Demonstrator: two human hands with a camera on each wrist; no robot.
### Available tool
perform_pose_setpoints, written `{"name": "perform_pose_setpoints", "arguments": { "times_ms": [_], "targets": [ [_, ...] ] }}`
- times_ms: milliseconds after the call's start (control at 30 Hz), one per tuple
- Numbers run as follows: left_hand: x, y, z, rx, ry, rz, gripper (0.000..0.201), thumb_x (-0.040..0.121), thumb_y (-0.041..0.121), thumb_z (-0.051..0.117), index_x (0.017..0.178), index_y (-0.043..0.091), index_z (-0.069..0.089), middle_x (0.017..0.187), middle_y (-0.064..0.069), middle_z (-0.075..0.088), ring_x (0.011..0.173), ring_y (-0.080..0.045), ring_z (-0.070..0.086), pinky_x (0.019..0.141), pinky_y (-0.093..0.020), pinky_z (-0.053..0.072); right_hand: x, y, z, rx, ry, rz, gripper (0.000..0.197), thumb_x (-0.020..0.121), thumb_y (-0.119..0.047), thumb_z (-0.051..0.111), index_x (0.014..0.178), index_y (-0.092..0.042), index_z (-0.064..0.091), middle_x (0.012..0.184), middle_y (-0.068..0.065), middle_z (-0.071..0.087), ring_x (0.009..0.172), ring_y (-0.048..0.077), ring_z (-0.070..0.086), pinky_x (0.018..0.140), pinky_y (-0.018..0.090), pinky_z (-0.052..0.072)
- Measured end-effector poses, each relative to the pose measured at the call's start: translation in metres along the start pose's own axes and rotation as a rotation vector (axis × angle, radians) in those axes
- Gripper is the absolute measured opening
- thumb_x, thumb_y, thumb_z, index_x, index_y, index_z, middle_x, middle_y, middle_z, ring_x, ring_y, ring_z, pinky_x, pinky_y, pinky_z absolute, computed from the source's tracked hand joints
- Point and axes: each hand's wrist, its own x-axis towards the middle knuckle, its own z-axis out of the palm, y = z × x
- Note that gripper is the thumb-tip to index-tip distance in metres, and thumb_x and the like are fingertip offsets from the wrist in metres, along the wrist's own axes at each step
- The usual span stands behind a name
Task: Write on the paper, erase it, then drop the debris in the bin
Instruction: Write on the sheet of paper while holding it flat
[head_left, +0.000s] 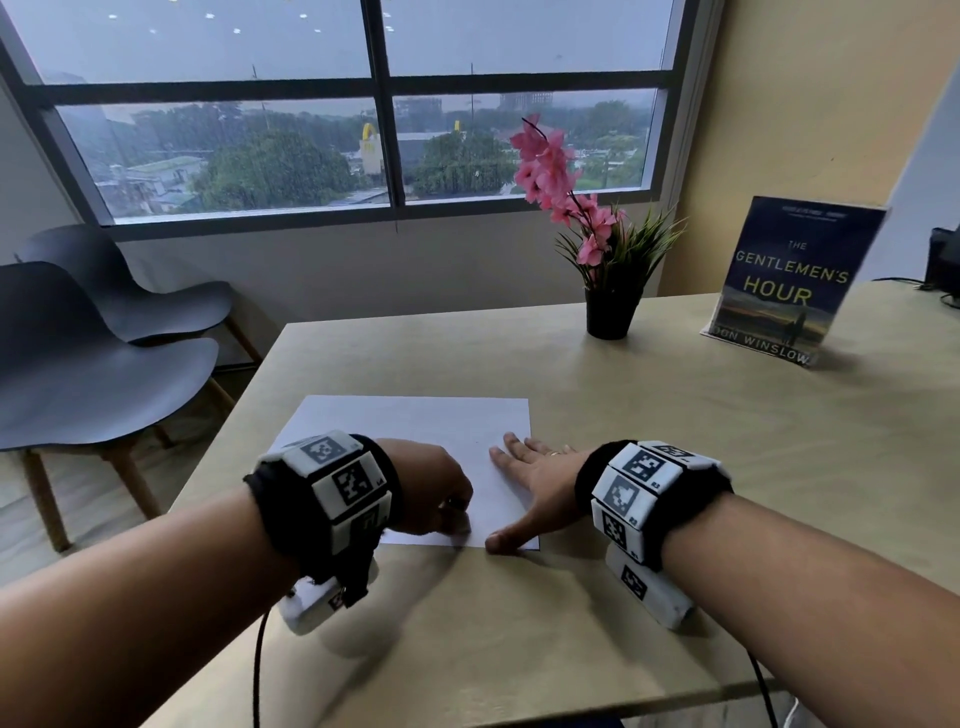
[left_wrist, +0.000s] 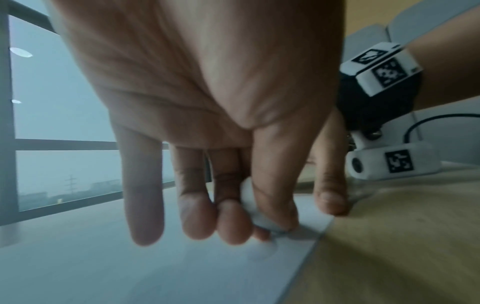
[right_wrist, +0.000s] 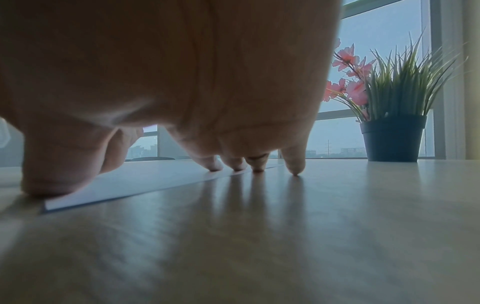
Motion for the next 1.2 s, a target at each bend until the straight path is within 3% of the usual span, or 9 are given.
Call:
{"name": "perform_pose_setpoints", "arguments": {
  "times_ms": [100, 267, 500, 800, 900, 1067, 1200],
  "targets": [
    [0.001, -0.008, -0.005, -0.018, 0.005, -0.036, 0.035, 0.092, 0.051, 0.049, 0.110, 0.024, 0.063, 0.113, 0.003, 0.063, 0.096, -0.019, 0.057, 0.079, -0.027, 0.041, -0.001, 0.000, 0.000, 0.000, -0.003, 0.002, 0.115, 0.074, -0.078, 0.051, 0.152, -0.026, -0.016, 0.159, -0.003, -0.023, 0.148, 0.015, -0.015, 0.120, 0.046, -0.003],
    [0.002, -0.003, 0.001, 0.006, 0.002, -0.011, 0.033, 0.091, 0.051, 0.050, 0.102, 0.024, 0.064, 0.102, 0.003, 0.062, 0.082, -0.015, 0.048, 0.072, -0.027, 0.038, 0.000, 0.000, 0.001, -0.019, 0.014, 0.016, 0.116, 0.071, -0.081, 0.050, 0.152, -0.028, -0.014, 0.160, -0.005, -0.021, 0.149, 0.014, -0.013, 0.118, 0.052, -0.008],
    [0.008, -0.001, -0.004, -0.013, 0.038, -0.006, 0.033, 0.091, 0.050, 0.050, 0.108, 0.025, 0.065, 0.111, 0.004, 0.064, 0.098, -0.018, 0.059, 0.082, -0.030, 0.046, 0.000, 0.000, 0.001, -0.017, 0.022, 0.022, 0.116, 0.071, -0.080, 0.051, 0.152, -0.028, -0.014, 0.160, -0.005, -0.020, 0.149, 0.013, -0.012, 0.118, 0.052, -0.008],
    [0.018, 0.005, -0.007, 0.020, 0.038, 0.033, 0.033, 0.092, 0.051, 0.048, 0.108, 0.026, 0.064, 0.109, 0.003, 0.065, 0.096, -0.018, 0.061, 0.077, -0.028, 0.045, 0.001, 0.001, 0.001, -0.015, 0.022, 0.017, 0.118, 0.070, -0.081, 0.052, 0.152, -0.028, -0.014, 0.160, -0.006, -0.020, 0.149, 0.012, -0.012, 0.118, 0.052, -0.007],
    [0.018, 0.012, -0.005, 0.017, 0.011, 0.061, 0.033, 0.089, 0.054, 0.051, 0.105, 0.028, 0.065, 0.105, 0.004, 0.067, 0.094, -0.018, 0.063, 0.082, -0.031, 0.051, 0.000, 0.001, 0.002, -0.021, 0.026, 0.011, 0.117, 0.071, -0.080, 0.052, 0.152, -0.027, -0.014, 0.160, -0.005, -0.021, 0.149, 0.013, -0.012, 0.118, 0.053, -0.007],
    [0.025, 0.009, -0.014, 0.041, 0.049, 0.018, 0.038, 0.091, 0.052, 0.049, 0.111, 0.025, 0.064, 0.110, 0.002, 0.066, 0.098, -0.019, 0.061, 0.077, -0.028, 0.044, 0.000, 0.002, 0.001, -0.012, 0.023, 0.008, 0.118, 0.070, -0.080, 0.052, 0.152, -0.027, -0.015, 0.160, -0.005, -0.021, 0.149, 0.013, -0.012, 0.118, 0.052, -0.008],
    [0.023, 0.016, -0.010, 0.060, -0.002, 0.063, 0.038, 0.090, 0.052, 0.049, 0.114, 0.027, 0.064, 0.109, 0.004, 0.066, 0.098, -0.017, 0.062, 0.078, -0.030, 0.047, 0.000, 0.001, 0.001, -0.026, 0.025, 0.007, 0.117, 0.072, -0.079, 0.052, 0.152, -0.026, -0.014, 0.160, -0.004, -0.021, 0.149, 0.014, -0.013, 0.118, 0.053, -0.007]
  ]
}}
